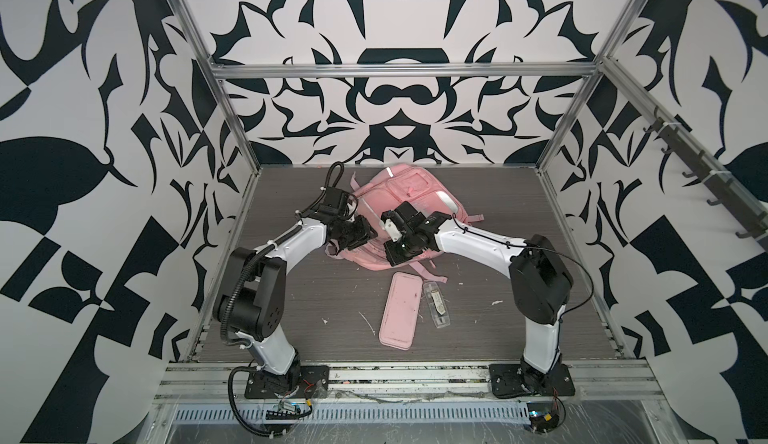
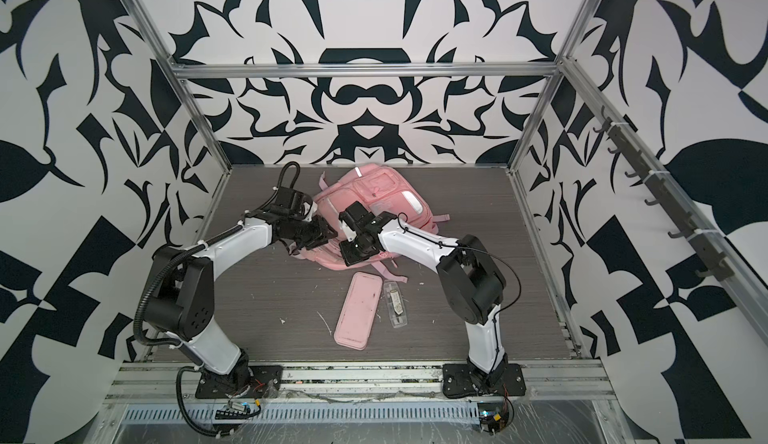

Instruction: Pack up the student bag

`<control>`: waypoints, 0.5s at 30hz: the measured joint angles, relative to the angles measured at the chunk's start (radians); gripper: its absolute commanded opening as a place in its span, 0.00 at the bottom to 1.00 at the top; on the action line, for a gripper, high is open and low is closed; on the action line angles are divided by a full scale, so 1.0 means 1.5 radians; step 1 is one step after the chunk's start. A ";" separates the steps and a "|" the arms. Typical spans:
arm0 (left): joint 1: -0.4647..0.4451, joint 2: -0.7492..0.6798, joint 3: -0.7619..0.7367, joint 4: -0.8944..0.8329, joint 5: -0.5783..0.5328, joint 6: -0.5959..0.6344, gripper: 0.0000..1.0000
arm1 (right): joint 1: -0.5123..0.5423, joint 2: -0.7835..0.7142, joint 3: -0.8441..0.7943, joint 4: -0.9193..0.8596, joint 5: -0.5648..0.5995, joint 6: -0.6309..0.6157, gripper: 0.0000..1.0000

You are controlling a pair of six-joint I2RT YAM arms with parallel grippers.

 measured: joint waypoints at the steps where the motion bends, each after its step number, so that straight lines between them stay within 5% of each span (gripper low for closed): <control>1: 0.009 -0.005 0.004 -0.005 -0.002 0.006 0.46 | -0.006 -0.011 -0.010 0.003 -0.004 0.000 0.00; 15: 0.060 0.045 0.050 -0.008 -0.026 0.034 0.45 | -0.117 -0.113 -0.100 -0.014 -0.013 -0.004 0.00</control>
